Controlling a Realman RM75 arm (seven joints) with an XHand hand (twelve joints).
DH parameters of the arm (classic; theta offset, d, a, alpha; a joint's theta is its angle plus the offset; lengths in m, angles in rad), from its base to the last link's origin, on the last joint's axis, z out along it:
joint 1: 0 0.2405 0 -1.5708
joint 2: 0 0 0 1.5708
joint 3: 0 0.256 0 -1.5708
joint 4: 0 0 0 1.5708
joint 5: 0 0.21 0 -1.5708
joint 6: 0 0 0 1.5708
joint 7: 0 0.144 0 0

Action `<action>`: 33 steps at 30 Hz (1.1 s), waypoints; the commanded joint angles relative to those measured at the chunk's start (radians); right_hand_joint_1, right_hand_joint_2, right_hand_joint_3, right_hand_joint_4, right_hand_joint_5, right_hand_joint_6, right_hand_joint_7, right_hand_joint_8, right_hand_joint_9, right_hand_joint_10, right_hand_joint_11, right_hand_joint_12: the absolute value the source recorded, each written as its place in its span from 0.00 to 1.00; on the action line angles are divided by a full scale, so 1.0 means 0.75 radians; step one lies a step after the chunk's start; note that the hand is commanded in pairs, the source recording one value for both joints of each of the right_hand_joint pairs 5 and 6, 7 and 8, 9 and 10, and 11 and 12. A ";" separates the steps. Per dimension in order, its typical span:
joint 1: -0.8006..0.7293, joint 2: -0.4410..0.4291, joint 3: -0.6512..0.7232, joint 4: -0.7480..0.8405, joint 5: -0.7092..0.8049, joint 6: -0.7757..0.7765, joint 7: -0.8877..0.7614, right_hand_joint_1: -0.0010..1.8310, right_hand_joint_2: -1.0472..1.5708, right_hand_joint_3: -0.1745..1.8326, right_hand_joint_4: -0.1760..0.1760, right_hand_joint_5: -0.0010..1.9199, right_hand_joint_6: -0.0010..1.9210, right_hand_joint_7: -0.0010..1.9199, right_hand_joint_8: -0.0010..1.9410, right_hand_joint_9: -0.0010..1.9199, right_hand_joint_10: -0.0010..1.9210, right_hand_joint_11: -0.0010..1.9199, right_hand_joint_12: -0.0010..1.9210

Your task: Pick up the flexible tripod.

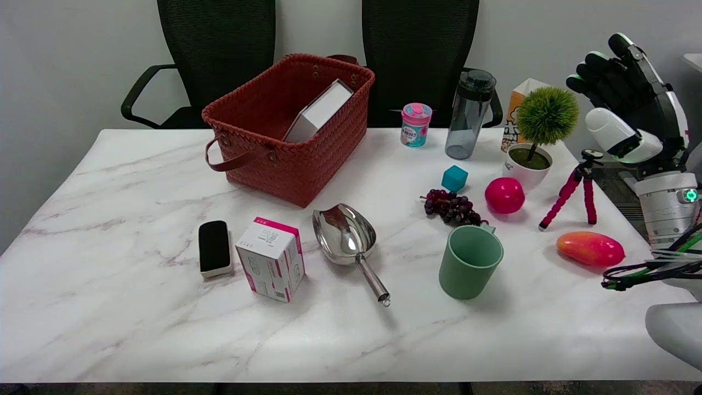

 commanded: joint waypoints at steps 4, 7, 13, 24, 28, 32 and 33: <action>-0.068 -0.034 0.080 0.010 0.060 0.077 -0.045 0.60 0.49 0.54 0.50 0.13 0.13 0.23 0.23 0.25 0.25 0.30 0.30; -0.109 -0.051 0.134 0.018 0.053 0.100 -0.058 0.60 0.49 0.53 0.50 0.12 0.12 0.23 0.23 0.25 0.25 0.30 0.30; -0.194 -0.104 0.181 0.075 0.102 0.072 -0.152 0.60 0.48 0.54 0.50 0.11 0.11 0.24 0.23 0.25 0.25 0.30 0.30; -0.175 -0.094 0.214 -0.061 0.212 -0.081 -0.412 0.60 0.44 0.56 0.50 0.07 0.07 0.23 0.23 0.25 0.25 0.29 0.29; -0.115 -0.058 0.213 -0.147 0.212 -0.117 -0.447 0.60 0.41 0.54 0.50 0.08 0.08 0.24 0.23 0.24 0.24 0.28 0.28; -0.051 -0.025 0.197 -0.222 0.223 -0.105 -0.447 0.60 0.41 0.52 0.50 0.12 0.12 0.25 0.24 0.24 0.24 0.27 0.27; -0.040 -0.019 0.197 -0.239 0.223 -0.105 -0.447 0.60 0.41 0.52 0.50 0.14 0.14 0.25 0.25 0.24 0.24 0.27 0.27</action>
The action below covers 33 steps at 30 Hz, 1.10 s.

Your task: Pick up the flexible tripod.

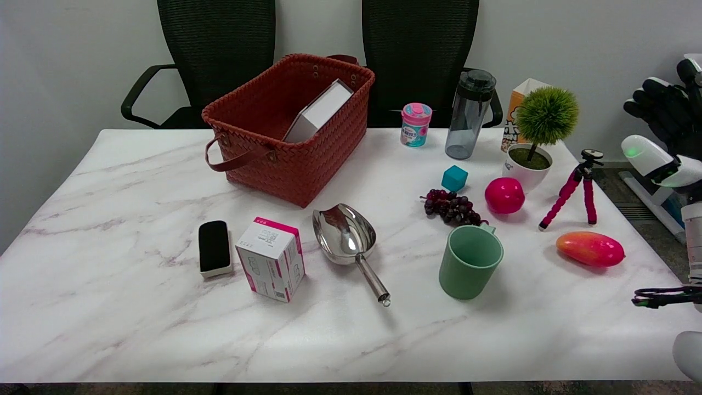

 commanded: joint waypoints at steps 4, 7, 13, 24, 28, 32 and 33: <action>0.160 0.085 0.033 -0.300 0.075 -0.107 -0.181 0.60 0.41 0.52 0.50 0.17 0.17 0.26 0.26 0.24 0.24 0.26 0.26; 0.198 0.102 0.015 -0.378 0.075 -0.119 -0.181 0.60 0.40 0.52 0.50 0.17 0.17 0.27 0.26 0.24 0.24 0.26 0.26; 0.286 0.135 -0.077 -0.536 0.090 -0.124 -0.158 0.60 0.37 0.52 0.50 0.17 0.17 0.27 0.27 0.24 0.24 0.25 0.25; 0.329 0.151 -0.185 -0.617 0.123 -0.304 -0.158 0.60 0.28 0.49 0.50 0.05 0.05 0.21 0.21 0.20 0.20 0.18 0.18; 0.330 0.151 -0.224 -0.592 0.134 -0.312 -0.158 0.60 0.27 0.48 0.50 0.04 0.04 0.20 0.20 0.19 0.19 0.18 0.18; 0.330 0.151 -0.237 -0.550 0.121 -0.366 -0.166 0.60 0.28 0.45 0.50 0.02 0.02 0.20 0.20 0.19 0.19 0.17 0.17; 0.330 0.151 -0.240 -0.542 0.121 -0.384 -0.170 0.60 0.28 0.45 0.50 0.02 0.02 0.20 0.20 0.19 0.19 0.16 0.16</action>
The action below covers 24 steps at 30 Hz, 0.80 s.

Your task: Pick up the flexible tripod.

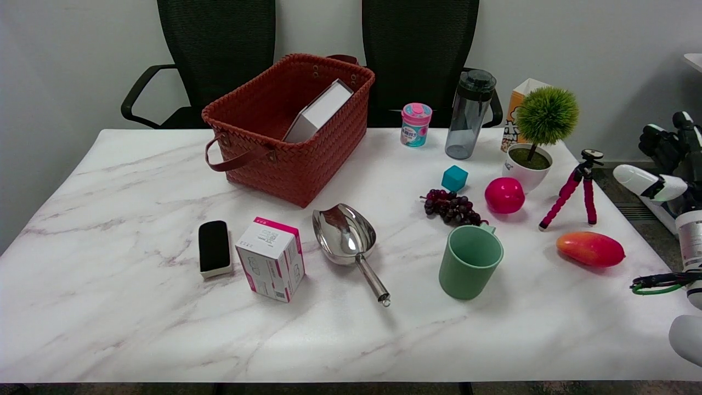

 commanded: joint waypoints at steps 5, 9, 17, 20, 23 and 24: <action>0.070 0.028 -0.126 -0.017 -0.012 -0.215 -0.021 0.60 0.27 0.46 0.50 0.00 0.00 0.20 0.20 0.19 0.19 0.14 0.14; 0.070 0.032 -0.119 0.006 -0.060 -0.259 -0.021 0.59 0.25 0.47 0.50 0.00 0.00 0.20 0.20 0.19 0.19 0.07 0.07; 0.070 0.034 -0.128 0.090 -0.103 -0.374 -0.021 0.59 0.24 0.44 0.50 0.00 0.00 0.16 0.15 0.15 0.15 0.02 0.02; 0.072 0.034 -0.125 0.105 -0.132 -0.402 -0.021 0.59 0.23 0.44 0.50 0.00 0.00 0.15 0.15 0.14 0.14 0.02 0.02; 0.072 0.034 -0.128 0.112 -0.132 -0.409 -0.021 0.59 0.23 0.43 0.50 0.00 0.00 0.15 0.15 0.14 0.14 0.02 0.02; 0.072 0.034 -0.128 0.116 -0.132 -0.409 -0.021 0.59 0.23 0.43 0.50 0.00 0.00 0.15 0.14 0.14 0.14 0.02 0.02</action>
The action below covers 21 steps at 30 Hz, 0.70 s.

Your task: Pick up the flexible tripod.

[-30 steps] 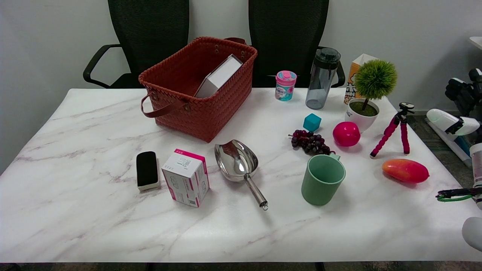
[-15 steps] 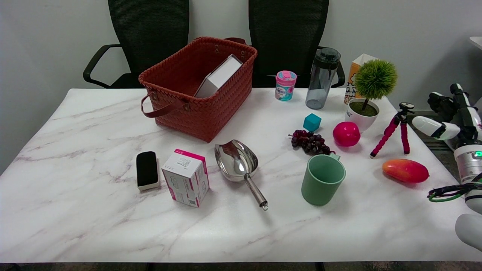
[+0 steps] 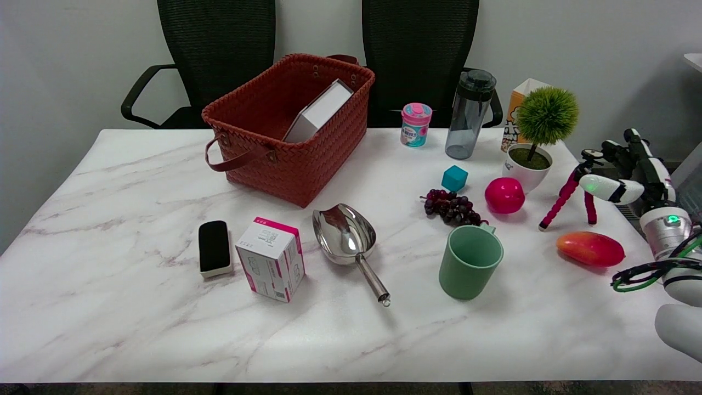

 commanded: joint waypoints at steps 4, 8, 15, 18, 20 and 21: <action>0.011 0.005 -0.023 0.098 -0.073 -0.154 -0.004 0.59 0.24 0.43 0.50 0.00 0.00 0.14 0.14 0.14 0.14 0.01 0.01; 0.011 0.005 -0.023 0.092 -0.073 -0.165 -0.004 0.59 0.24 0.40 0.50 0.00 0.00 0.14 0.14 0.13 0.13 0.01 0.01; 0.000 0.003 -0.012 0.079 -0.086 -0.200 -0.004 0.62 0.26 0.35 0.50 0.00 0.00 0.14 0.14 0.13 0.13 0.01 0.01; -0.002 0.003 -0.014 0.074 -0.086 -0.210 -0.004 0.62 0.26 0.35 0.50 0.00 0.00 0.15 0.14 0.13 0.13 0.01 0.01; -0.003 0.003 -0.018 0.073 -0.086 -0.220 -0.004 0.62 0.26 0.35 0.50 0.00 0.00 0.15 0.15 0.13 0.13 0.02 0.02; -0.004 0.003 -0.020 0.072 -0.086 -0.223 -0.004 0.62 0.26 0.36 0.50 0.00 0.00 0.15 0.15 0.13 0.13 0.02 0.02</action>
